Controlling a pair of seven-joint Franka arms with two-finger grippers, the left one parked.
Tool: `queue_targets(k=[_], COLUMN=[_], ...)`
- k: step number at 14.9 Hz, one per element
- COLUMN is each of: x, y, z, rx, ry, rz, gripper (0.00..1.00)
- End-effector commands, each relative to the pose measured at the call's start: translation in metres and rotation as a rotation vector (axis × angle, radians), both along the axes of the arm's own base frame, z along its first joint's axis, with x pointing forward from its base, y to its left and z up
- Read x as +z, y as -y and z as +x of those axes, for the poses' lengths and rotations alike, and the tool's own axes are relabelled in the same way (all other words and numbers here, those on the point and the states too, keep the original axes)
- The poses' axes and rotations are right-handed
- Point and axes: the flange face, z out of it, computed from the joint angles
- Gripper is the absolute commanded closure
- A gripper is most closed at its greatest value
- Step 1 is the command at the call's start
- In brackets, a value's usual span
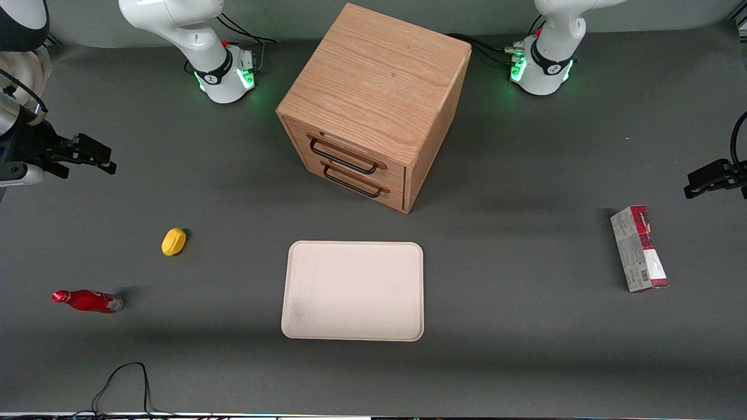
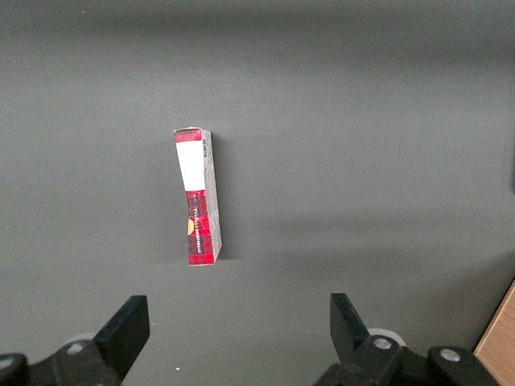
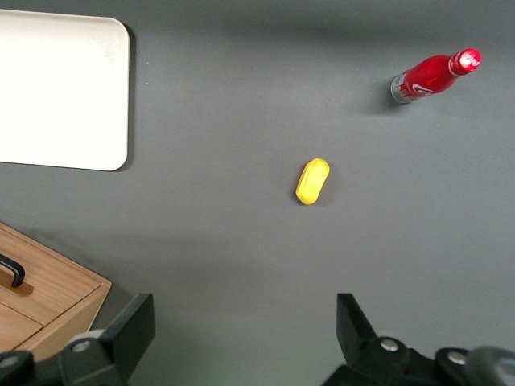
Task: Place coke bottle on tray
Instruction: 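Move the right gripper over the red Coca-Cola bottle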
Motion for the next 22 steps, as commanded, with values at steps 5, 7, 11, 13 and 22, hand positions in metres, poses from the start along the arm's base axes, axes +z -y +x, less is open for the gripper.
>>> queue_targets(k=[5,7,11,13,22], x=[0.005,-0.003,-0.005,-0.024,-0.143], y=[-0.001,0.002,0.036,0.063,0.183], z=[-0.007,-0.007,0.023,0.051,0.146], rx=[-0.020,-0.026,-0.079,-0.060,0.022], ry=[-0.006,-0.023,0.028,0.027,0.081], rz=[-0.019,-0.019,-0.032,-0.048,-0.040], gripper=[0.00,0.00,0.00,0.00,0.00])
